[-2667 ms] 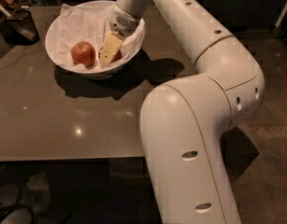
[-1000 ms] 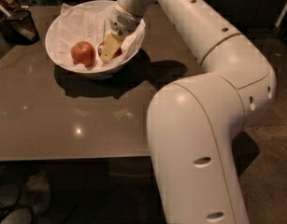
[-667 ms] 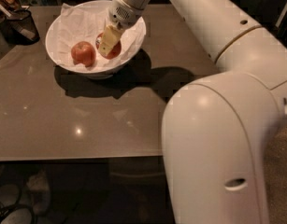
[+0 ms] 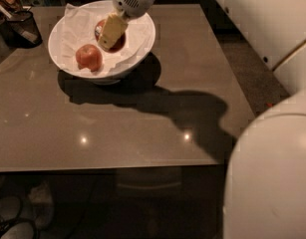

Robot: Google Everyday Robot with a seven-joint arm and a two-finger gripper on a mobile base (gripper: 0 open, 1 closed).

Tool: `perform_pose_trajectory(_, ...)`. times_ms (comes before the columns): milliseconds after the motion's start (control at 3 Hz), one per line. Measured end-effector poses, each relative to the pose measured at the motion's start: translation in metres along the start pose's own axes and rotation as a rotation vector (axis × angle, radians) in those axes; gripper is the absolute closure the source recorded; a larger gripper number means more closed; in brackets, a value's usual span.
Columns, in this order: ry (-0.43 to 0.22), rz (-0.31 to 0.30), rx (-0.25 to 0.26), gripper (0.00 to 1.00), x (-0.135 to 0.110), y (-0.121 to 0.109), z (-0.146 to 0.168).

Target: Pick apple from white bowl

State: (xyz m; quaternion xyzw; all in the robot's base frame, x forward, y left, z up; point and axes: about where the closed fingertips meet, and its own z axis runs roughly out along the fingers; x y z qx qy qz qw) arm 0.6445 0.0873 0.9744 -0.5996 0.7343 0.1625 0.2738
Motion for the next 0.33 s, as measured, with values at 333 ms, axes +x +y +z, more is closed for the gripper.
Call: perform_pose_trajectory(333, -0.034, -0.057, 0.004, 1.0, -0.0142, 0.0268, -0.0183)
